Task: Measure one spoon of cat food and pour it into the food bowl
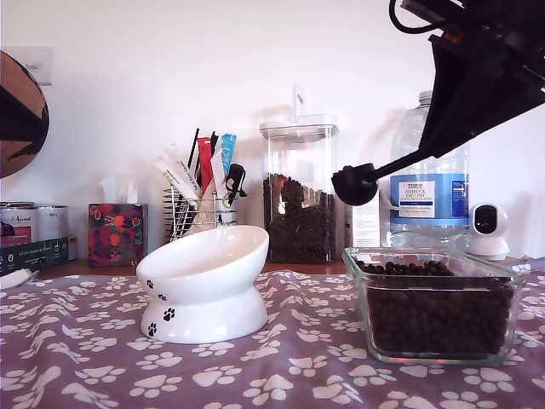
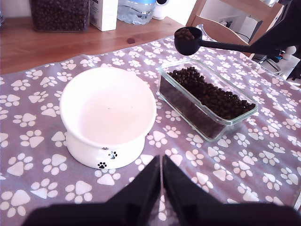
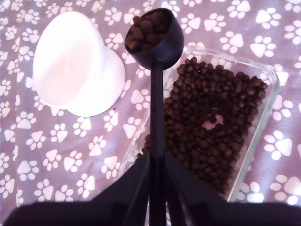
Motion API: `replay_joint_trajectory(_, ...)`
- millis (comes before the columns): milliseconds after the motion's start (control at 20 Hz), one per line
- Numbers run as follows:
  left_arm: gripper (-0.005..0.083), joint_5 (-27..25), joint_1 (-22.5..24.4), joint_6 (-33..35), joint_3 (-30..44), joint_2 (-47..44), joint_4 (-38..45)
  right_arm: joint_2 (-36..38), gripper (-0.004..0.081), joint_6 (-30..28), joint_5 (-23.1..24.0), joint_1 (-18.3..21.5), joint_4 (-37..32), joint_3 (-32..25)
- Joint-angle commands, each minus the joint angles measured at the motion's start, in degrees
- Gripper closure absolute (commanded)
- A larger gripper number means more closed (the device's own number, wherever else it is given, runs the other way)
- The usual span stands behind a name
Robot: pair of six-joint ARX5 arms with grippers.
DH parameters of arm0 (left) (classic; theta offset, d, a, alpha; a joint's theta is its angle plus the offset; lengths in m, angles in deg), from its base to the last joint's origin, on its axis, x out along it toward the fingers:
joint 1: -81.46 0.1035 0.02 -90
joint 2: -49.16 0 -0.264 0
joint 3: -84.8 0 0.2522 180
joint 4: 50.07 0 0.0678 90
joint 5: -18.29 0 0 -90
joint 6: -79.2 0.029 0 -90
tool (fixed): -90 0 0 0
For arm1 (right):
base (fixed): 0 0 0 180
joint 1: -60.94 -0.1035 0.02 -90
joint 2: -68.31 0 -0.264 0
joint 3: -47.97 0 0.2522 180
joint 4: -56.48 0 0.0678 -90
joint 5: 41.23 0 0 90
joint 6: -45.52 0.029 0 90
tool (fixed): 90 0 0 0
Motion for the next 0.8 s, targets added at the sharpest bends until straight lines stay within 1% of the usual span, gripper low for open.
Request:
replay_joint_trajectory(0,0.0794,0.09,-0.13,-0.15,0.11,0.17,0.46,0.46,0.0783,0.04,-0.24,-1.44,-0.87,1.11)
replay_joint_trajectory(150,0.0794,-0.07,-0.13,-0.13,0.11,0.17,0.57,0.35,0.0783,0.35,-0.24,-3.69,-2.03,1.11)
replay_joint_trajectory(300,0.0794,-0.07,-0.13,-0.13,0.11,0.15,0.9,0.22,0.0783,2.29,-0.22,-6.16,-3.96,1.14)
replay_joint_trajectory(500,0.0794,-0.11,-0.13,-0.13,0.11,0.17,1.42,-1.73,0.0783,3.32,-0.24,-8.92,-6.14,1.6)
replay_joint_trajectory(600,0.0794,-0.72,-0.13,0.28,0.11,0.17,2.21,-3.63,0.0783,3.32,-0.24,-10.36,-6.47,2.78)
replay_joint_trajectory(750,0.0794,-2.62,-0.13,0.28,0.11,0.24,2.91,-7.39,0.0783,3.26,-0.26,-11.93,-6.47,6.12)
